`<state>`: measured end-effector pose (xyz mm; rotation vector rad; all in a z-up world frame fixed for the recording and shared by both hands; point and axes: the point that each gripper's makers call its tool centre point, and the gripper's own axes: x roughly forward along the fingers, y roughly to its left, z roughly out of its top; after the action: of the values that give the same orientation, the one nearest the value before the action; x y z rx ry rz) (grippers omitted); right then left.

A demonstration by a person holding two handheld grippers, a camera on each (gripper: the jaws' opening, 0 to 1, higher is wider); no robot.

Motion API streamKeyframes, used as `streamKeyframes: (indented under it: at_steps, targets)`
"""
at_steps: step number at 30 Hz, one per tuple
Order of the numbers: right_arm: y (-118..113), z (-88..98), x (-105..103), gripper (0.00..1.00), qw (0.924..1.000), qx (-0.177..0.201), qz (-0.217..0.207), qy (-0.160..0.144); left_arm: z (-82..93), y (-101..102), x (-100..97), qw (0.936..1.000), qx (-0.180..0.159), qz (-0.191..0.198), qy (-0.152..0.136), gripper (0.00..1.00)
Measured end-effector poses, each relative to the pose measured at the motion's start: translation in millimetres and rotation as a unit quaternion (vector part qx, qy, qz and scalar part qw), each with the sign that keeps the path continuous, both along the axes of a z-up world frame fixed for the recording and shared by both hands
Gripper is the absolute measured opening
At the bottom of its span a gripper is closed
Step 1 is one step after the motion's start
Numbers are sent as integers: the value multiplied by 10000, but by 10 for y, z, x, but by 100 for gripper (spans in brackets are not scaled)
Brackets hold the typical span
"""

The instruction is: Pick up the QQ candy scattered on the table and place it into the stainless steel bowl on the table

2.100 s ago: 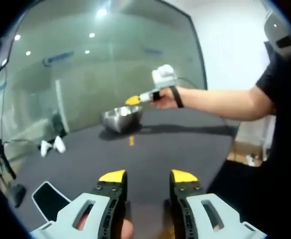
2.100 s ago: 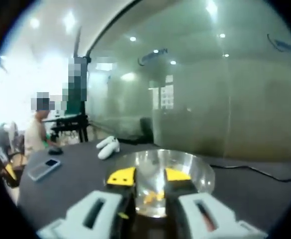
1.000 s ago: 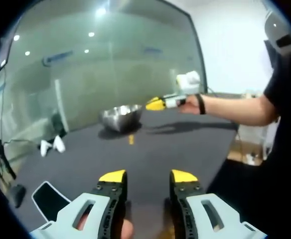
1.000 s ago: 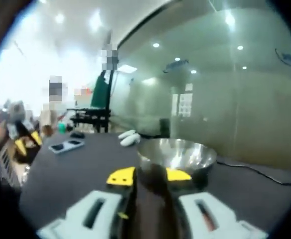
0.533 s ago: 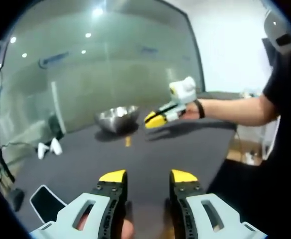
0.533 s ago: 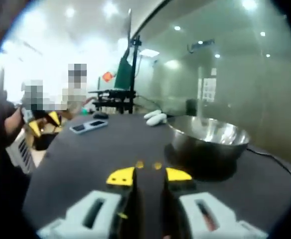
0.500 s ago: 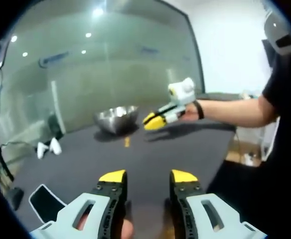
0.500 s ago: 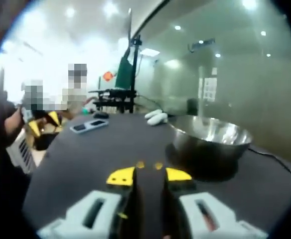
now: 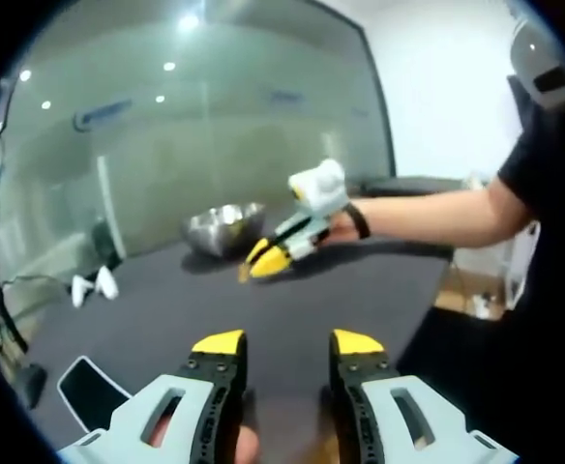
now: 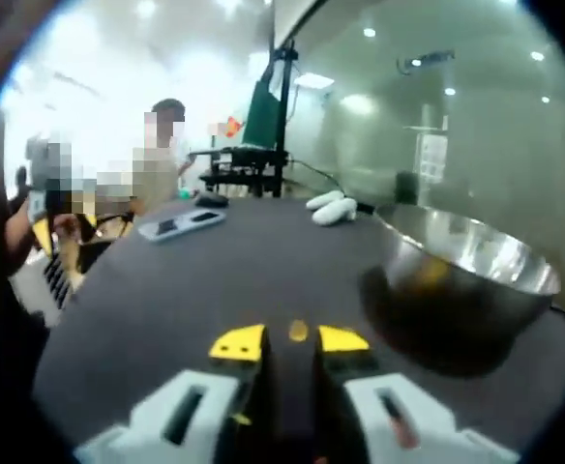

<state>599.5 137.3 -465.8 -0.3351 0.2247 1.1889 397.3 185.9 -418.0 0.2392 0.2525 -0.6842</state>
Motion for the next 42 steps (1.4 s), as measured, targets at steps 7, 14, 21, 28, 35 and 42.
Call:
streamKeyframes:
  at_steps: [7, 14, 21, 28, 35, 42]
  targets:
    - [108, -161, 193, 16, 9997, -140, -60, 210, -2, 41, 1, 10000, -13, 70, -20, 36]
    - [195, -150, 154, 10, 9995, -101, -138, 247, -88, 67, -20, 9999, -4, 104, 85, 36]
    - [172, -156, 176, 9, 9995, -74, -162, 251, -101, 79, -14, 9999, -2, 125, 101, 36]
    - [134, 15, 293, 9, 9974, -85, -451, -554, -114, 82, -4, 9999, -9, 127, 115, 36]
    - [-88, 531, 188, 9, 9916, 699, -911, -587, -134, 98, 38, 9998, -22, 135, 133, 36]
    - [-481, 580, 415, 9, 9809, 1006, -1656, -169, -92, 65, 51, 9999, -78, 111, 66, 36]
